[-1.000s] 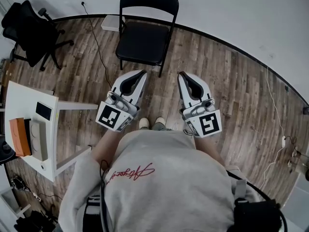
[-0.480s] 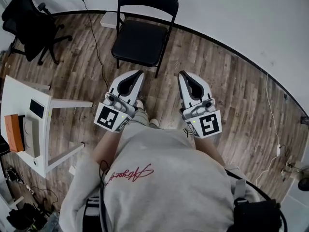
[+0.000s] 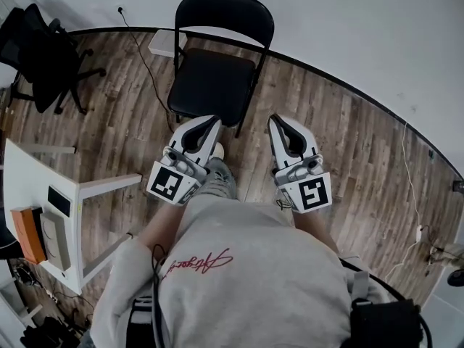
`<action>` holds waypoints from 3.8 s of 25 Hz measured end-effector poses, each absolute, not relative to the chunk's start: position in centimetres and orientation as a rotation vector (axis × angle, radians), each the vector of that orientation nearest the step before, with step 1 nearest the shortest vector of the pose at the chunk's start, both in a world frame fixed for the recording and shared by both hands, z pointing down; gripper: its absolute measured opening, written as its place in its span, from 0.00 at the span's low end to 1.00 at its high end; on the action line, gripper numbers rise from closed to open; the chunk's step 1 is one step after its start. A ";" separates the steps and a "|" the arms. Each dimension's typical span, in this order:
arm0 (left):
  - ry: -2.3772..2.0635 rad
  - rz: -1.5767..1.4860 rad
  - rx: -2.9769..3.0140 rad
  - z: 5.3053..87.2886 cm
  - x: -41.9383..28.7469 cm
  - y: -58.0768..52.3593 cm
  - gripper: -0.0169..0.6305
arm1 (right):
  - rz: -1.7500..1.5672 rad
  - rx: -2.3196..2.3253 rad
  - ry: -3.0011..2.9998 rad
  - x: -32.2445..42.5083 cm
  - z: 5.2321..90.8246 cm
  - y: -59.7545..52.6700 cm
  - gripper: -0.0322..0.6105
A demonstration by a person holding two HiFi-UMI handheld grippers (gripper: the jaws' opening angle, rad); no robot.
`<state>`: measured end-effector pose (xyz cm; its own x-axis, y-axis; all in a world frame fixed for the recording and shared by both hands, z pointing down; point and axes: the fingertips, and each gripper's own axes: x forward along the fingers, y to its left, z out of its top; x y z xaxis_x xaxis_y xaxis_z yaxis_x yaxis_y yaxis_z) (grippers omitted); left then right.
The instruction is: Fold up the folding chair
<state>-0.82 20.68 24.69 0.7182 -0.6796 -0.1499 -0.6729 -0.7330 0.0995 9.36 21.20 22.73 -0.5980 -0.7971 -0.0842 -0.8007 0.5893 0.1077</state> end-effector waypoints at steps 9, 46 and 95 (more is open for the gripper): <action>-0.910 -0.157 2.859 26.9 0.1 9.0 0.05 | 0.187 -1.484 2.762 6.8 22.9 7.2 0.08; -1.097 -0.567 1.340 73.6 -13.7 10.8 0.51 | -0.324 -1.879 3.028 17.8 55.9 -11.9 0.38; -0.856 -0.687 1.333 70.0 -9.5 -2.9 0.32 | -0.690 -1.497 2.874 17.5 57.4 -24.5 0.07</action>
<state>-9.49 -2.90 69.98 0.5332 -0.8351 0.1354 -0.0494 0.1291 0.9904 17.50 -24.47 57.42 -0.5799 -0.7425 0.3353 -0.8138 0.5086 -0.2814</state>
